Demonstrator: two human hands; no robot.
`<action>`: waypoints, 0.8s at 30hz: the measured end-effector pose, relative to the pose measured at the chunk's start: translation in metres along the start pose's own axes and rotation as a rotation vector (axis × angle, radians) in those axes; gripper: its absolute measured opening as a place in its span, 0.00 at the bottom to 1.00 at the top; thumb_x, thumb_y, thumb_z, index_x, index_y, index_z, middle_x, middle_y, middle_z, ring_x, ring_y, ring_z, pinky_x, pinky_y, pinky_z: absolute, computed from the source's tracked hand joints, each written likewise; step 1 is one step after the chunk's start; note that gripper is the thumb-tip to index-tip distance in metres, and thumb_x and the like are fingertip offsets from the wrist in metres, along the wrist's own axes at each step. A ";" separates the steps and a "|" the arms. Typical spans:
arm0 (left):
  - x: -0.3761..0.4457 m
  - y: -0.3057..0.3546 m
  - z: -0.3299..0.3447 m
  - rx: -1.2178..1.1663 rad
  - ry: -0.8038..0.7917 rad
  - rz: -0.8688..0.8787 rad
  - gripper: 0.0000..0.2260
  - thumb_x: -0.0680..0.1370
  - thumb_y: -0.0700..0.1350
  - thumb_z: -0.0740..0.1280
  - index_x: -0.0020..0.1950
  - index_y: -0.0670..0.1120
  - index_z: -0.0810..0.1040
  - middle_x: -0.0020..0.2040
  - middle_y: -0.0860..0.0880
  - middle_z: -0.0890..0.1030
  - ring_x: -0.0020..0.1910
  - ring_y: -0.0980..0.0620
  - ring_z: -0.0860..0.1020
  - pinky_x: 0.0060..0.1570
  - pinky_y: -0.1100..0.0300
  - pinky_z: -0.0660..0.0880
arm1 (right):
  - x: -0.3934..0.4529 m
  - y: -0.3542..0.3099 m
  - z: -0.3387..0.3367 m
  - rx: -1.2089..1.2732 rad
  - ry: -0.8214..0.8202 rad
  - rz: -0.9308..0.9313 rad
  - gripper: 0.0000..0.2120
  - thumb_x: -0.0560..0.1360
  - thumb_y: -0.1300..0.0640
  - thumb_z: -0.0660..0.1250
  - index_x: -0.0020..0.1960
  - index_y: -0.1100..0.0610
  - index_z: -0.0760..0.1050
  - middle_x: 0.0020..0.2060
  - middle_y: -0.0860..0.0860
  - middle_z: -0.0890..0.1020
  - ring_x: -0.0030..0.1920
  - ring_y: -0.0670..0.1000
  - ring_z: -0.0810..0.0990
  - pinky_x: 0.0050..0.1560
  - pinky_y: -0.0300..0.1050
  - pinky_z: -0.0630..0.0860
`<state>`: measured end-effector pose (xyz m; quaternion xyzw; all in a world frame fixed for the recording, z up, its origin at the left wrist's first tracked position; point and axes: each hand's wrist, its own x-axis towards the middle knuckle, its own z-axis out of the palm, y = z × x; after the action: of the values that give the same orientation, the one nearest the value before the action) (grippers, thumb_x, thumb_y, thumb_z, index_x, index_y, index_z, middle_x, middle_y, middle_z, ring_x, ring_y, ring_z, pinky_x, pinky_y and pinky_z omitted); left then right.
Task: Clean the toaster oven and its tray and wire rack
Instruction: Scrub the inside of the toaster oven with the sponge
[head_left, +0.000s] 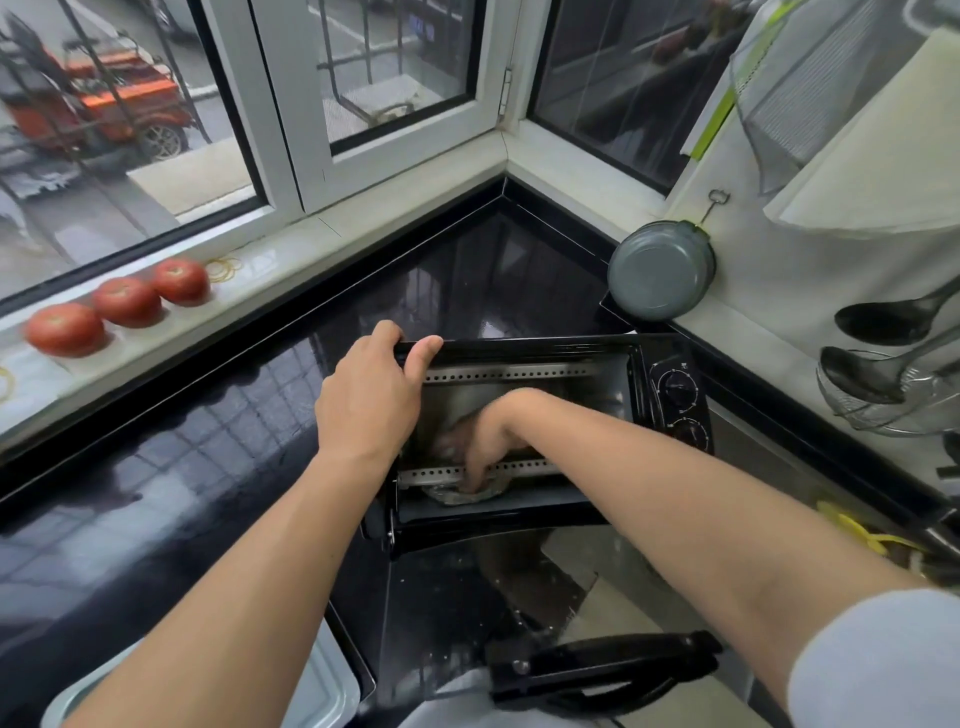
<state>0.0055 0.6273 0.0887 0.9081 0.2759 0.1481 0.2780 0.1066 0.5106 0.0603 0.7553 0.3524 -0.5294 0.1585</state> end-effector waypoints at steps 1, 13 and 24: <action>-0.001 0.000 0.000 -0.005 0.006 -0.002 0.24 0.81 0.70 0.54 0.54 0.51 0.73 0.48 0.50 0.78 0.47 0.40 0.78 0.44 0.49 0.67 | 0.003 -0.012 -0.001 0.065 0.055 -0.047 0.34 0.76 0.45 0.71 0.76 0.55 0.64 0.71 0.53 0.70 0.72 0.55 0.68 0.66 0.51 0.69; -0.005 0.000 -0.003 -0.027 0.000 -0.033 0.23 0.81 0.71 0.54 0.52 0.52 0.72 0.45 0.54 0.75 0.42 0.46 0.72 0.41 0.49 0.68 | -0.023 0.046 0.013 -0.139 0.026 0.193 0.29 0.75 0.34 0.65 0.59 0.59 0.79 0.58 0.52 0.80 0.56 0.57 0.76 0.53 0.47 0.71; -0.006 0.000 -0.001 -0.001 0.014 -0.001 0.22 0.81 0.70 0.55 0.54 0.52 0.73 0.50 0.50 0.80 0.48 0.41 0.79 0.44 0.49 0.69 | 0.007 -0.026 0.007 0.063 0.143 -0.104 0.36 0.77 0.37 0.67 0.76 0.59 0.66 0.72 0.55 0.71 0.71 0.57 0.70 0.66 0.50 0.70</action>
<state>0.0003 0.6245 0.0883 0.9068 0.2781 0.1547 0.2767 0.0846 0.5270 0.0548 0.7763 0.3847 -0.4925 0.0816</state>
